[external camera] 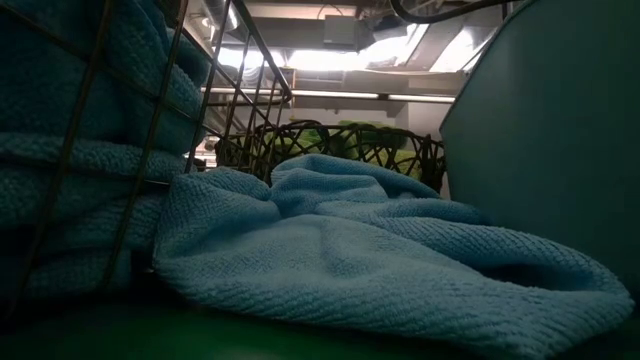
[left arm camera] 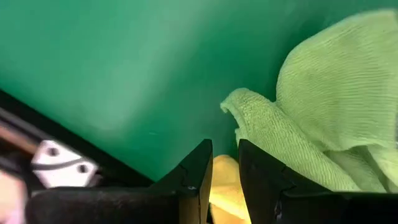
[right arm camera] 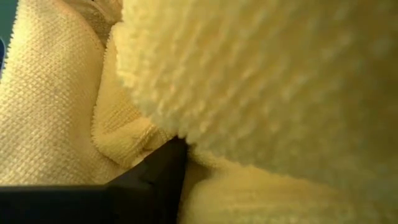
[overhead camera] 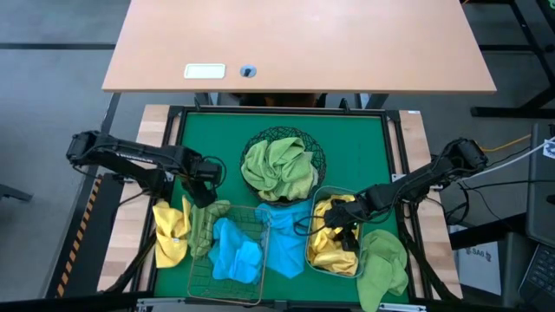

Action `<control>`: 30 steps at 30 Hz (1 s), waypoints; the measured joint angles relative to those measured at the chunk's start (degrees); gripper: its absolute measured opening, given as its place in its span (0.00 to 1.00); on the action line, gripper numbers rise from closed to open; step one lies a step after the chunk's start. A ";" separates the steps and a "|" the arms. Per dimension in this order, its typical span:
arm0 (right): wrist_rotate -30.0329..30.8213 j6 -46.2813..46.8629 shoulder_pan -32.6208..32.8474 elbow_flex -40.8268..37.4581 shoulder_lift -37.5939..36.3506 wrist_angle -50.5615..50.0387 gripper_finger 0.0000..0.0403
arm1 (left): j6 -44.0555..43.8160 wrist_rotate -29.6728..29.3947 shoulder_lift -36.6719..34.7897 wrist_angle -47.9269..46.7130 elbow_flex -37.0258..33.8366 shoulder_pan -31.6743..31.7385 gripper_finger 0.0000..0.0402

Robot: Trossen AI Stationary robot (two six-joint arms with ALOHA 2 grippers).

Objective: Sort microfiber towel by color & place in baskets
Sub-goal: Put the yellow microfiber cloth into the blue bin

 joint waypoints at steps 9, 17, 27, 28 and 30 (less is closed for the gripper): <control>0.00 0.00 0.00 -0.02 0.00 0.04 0.47 | -0.99 8.06 0.02 9.09 -7.14 0.54 0.17; 0.00 0.00 0.00 -0.02 0.00 0.07 0.47 | -8.07 5.21 0.04 9.38 -7.17 0.30 0.17; 0.00 0.00 0.00 -0.02 0.00 0.09 0.47 | -8.47 6.50 0.06 9.44 -7.17 -0.01 0.21; 0.00 0.00 0.00 -0.02 0.00 0.09 0.47 | -8.47 6.50 0.06 9.47 -7.17 -0.01 0.22; 0.00 0.00 0.00 -0.02 0.00 0.09 0.47 | -8.51 6.48 0.06 9.88 -7.25 -0.01 0.25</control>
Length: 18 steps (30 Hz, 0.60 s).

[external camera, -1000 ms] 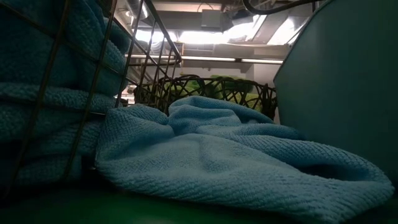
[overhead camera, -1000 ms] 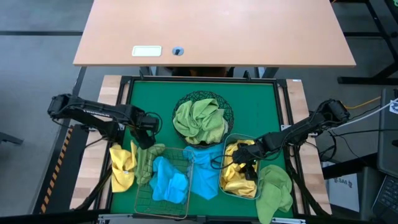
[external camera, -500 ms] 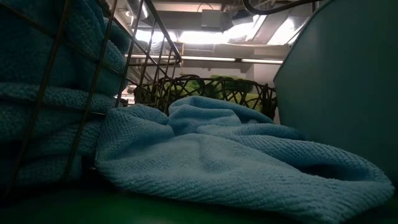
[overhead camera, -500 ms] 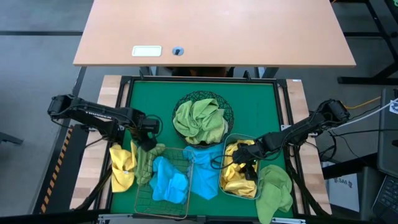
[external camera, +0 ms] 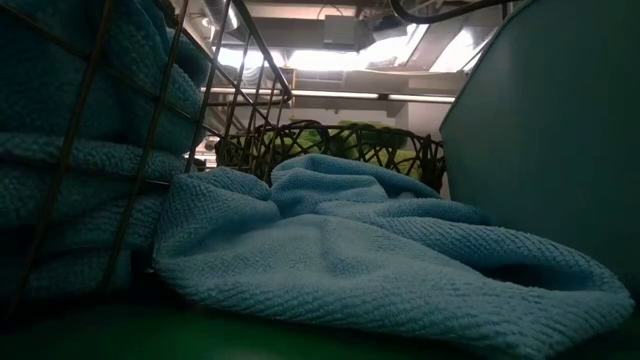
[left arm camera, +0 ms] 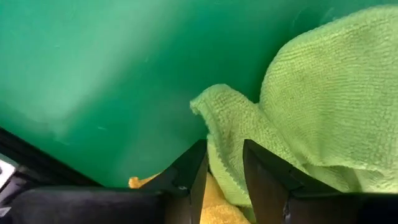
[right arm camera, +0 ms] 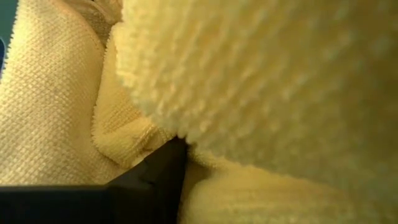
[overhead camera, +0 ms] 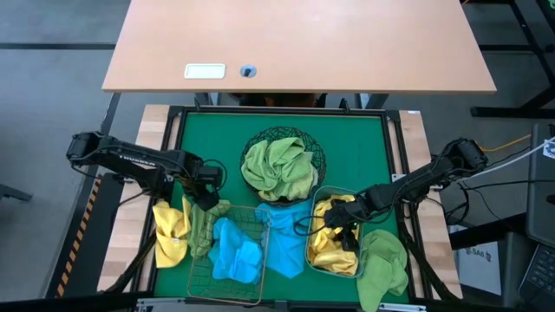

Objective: Sort microfiber towel by color & place in baskets
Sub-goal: Put the yellow microfiber cloth into the blue bin

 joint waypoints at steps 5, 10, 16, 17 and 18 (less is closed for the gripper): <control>0.00 0.00 0.00 0.00 0.00 0.00 0.47 | -0.45 0.36 -0.02 5.03 -2.88 0.00 0.29; -0.01 0.00 0.00 0.00 0.00 0.02 0.47 | -1.30 1.19 -0.20 9.22 -5.22 0.00 0.29; 0.00 0.00 0.00 -0.02 0.00 0.07 0.47 | 0.25 0.81 -0.14 9.89 -5.31 0.00 0.24; -0.02 0.05 0.00 -0.02 0.00 0.07 0.47 | 0.25 0.78 -0.13 10.18 -5.34 0.00 0.23; -0.02 0.22 0.00 -0.02 0.00 0.08 0.47 | 0.26 0.67 -0.11 10.39 -5.34 0.00 0.21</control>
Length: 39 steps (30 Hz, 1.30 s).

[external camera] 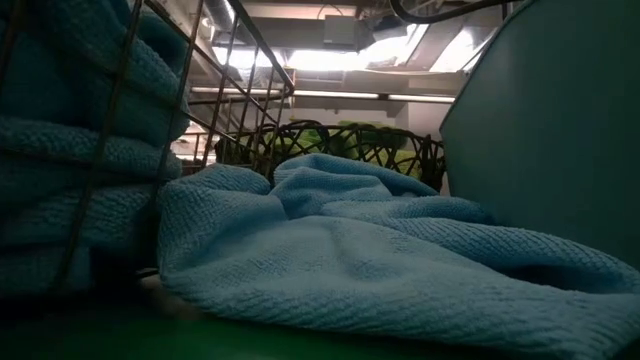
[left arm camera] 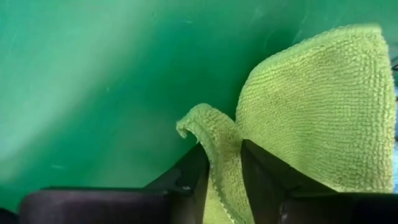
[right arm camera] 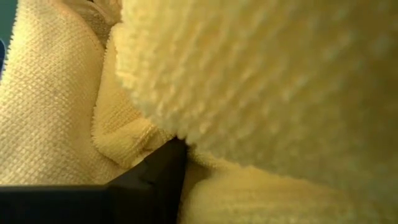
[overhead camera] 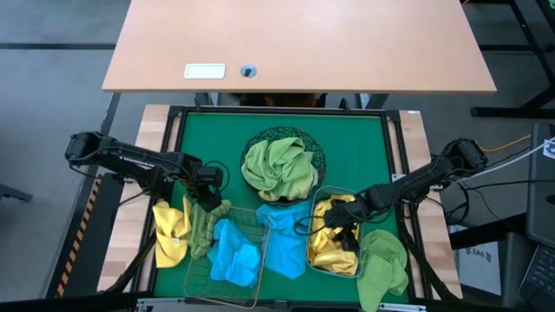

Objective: Sort microfiber towel by color & place in baskets
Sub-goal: Put the yellow microfiber cloth into the blue bin

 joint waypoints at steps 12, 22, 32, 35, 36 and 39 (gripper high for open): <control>-2.98 0.83 -0.02 2.80 0.04 -0.81 0.47 | 0.13 0.66 0.09 0.20 -0.11 0.00 0.01; -2.08 0.77 0.00 9.01 0.04 -13.68 0.47 | 0.16 -0.57 -3.36 -1.39 -0.37 -0.02 0.00; 0.28 0.83 0.02 19.81 0.04 -30.14 0.47 | -0.28 -2.17 -8.94 -2.75 -0.37 -0.04 0.00; 3.87 0.86 0.02 23.40 0.04 -35.46 0.47 | -0.31 -3.14 -9.64 -2.69 -0.31 -0.02 0.00; 4.54 0.87 0.02 24.49 0.04 -37.22 0.47 | -0.31 -3.44 -9.68 -2.71 -0.32 -0.02 0.00; 6.07 0.86 0.02 28.05 0.04 -42.00 0.47 | -0.27 -3.62 -9.68 -2.71 -0.31 -0.02 0.00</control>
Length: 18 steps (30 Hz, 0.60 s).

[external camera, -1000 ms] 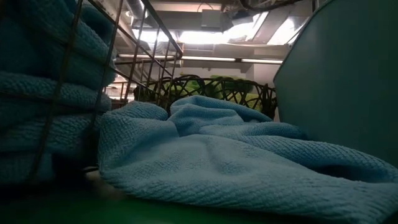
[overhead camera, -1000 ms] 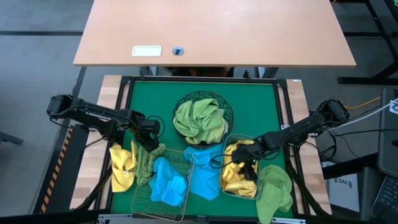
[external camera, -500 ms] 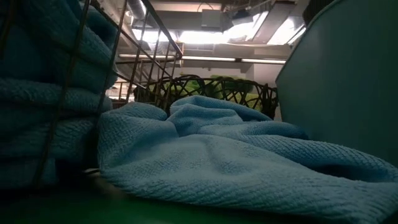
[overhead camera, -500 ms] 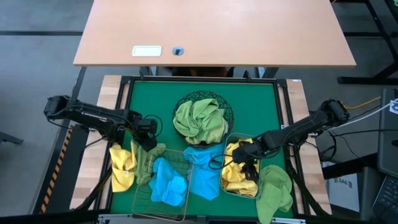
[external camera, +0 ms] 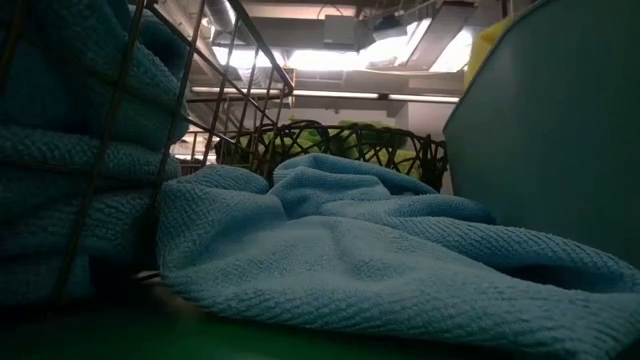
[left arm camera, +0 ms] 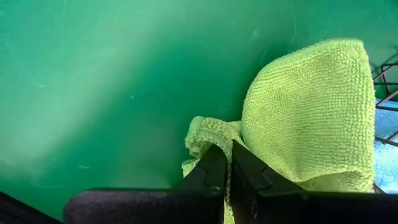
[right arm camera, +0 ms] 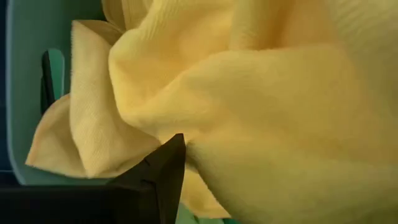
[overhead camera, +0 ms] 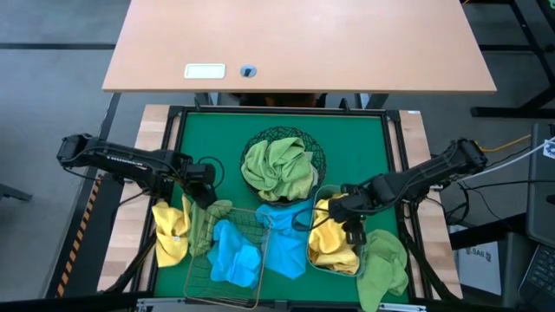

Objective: Sort microfiber towel by color & place in baskets
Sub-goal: Put the yellow microfiber cloth into the blue bin

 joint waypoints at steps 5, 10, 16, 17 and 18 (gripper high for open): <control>0.60 1.50 0.00 4.02 -0.02 -5.64 0.47 | 0.00 -0.12 0.00 0.04 0.05 0.00 0.00; -4.08 2.27 0.00 4.08 0.61 -5.71 0.47 | 0.00 -0.22 -0.02 0.13 0.09 0.00 0.00; -20.10 -0.25 0.02 4.06 1.93 -5.56 0.47 | 0.00 -0.22 -0.05 0.40 0.11 0.00 0.00; -20.49 -1.24 0.04 4.06 1.89 -5.89 0.47 | 0.02 -0.22 -0.07 0.46 0.11 0.00 0.00; -19.24 -1.51 0.04 4.06 1.86 -6.70 0.47 | 0.02 -0.24 -0.04 0.46 0.11 0.00 0.00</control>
